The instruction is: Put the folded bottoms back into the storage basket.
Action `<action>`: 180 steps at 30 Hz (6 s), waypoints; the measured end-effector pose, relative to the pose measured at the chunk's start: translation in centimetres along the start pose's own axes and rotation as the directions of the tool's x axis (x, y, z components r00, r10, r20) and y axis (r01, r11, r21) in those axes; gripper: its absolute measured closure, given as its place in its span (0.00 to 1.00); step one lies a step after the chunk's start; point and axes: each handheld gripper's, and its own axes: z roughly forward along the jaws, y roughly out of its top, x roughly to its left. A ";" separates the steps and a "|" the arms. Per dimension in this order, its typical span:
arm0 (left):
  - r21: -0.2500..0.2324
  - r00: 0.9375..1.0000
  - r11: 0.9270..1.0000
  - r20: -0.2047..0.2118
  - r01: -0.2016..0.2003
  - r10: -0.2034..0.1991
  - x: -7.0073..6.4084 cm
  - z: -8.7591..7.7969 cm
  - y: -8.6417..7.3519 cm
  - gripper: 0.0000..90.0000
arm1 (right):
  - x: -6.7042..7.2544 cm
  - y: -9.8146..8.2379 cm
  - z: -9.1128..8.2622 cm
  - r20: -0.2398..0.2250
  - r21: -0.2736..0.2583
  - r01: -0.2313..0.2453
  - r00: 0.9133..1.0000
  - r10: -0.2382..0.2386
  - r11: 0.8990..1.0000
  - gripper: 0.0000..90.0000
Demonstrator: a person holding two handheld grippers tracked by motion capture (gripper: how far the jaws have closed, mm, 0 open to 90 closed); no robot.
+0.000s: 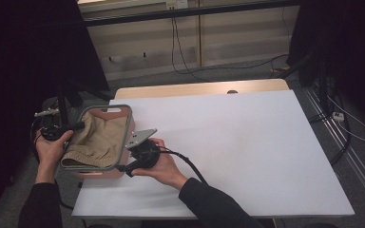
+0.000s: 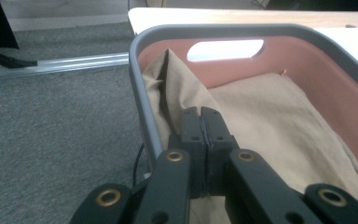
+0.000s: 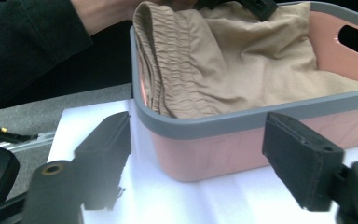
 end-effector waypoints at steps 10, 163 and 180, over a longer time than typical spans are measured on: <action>-0.051 0.995 0.993 -0.016 -0.102 0.102 -1.3 -1.1 0.0 0.68 | -0.4 0.1 -0.6 0.038 -0.023 -0.003 0.999 0.004 1.000 0.14; -0.116 0.890 0.925 0.255 -0.361 0.379 -26.5 3.4 -10.0 0.06 | 0.9 -15.0 -24.2 0.586 -0.106 -0.150 0.789 0.184 0.983 0.03; -0.131 0.895 0.929 0.250 -0.346 0.369 -26.0 2.5 -10.4 0.06 | 1.4 -17.2 -28.5 0.686 -0.152 -0.180 0.688 0.235 0.972 0.04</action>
